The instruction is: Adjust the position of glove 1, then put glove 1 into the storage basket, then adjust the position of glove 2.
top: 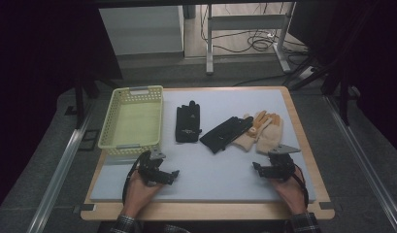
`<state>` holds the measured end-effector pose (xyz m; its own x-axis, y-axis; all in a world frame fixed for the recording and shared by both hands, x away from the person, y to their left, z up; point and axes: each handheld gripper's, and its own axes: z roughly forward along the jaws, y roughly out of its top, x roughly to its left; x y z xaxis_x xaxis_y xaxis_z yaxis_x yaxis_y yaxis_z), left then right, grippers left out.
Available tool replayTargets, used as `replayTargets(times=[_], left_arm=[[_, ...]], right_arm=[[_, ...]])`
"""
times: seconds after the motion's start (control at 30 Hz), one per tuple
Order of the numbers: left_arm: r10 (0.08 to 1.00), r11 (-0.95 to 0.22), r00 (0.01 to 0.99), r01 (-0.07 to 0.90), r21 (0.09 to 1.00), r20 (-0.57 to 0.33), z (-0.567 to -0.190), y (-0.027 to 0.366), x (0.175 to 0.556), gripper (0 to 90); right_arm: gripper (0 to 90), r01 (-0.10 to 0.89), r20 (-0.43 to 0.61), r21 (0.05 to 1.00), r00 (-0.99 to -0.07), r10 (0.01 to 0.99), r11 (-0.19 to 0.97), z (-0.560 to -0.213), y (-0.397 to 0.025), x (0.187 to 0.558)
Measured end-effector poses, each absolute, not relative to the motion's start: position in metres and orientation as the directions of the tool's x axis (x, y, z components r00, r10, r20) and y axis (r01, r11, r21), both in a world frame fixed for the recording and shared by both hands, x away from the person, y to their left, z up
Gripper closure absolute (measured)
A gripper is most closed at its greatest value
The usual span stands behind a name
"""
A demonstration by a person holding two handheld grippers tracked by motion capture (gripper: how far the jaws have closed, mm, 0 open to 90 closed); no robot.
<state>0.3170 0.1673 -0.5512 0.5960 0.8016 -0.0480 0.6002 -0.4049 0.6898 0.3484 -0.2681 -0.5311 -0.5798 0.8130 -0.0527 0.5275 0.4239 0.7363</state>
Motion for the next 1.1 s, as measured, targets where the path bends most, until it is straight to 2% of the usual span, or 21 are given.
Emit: replayTargets(times=[1.1], left_arm=[[0.804,-0.4,0.592,0.601,0.692,-0.049,-0.5515,0.167,0.3165,0.3]], right_arm=[[21.3,0.54,-0.054,0.723,-0.578,0.814,0.432,-0.5282,-0.2659,0.3483]])
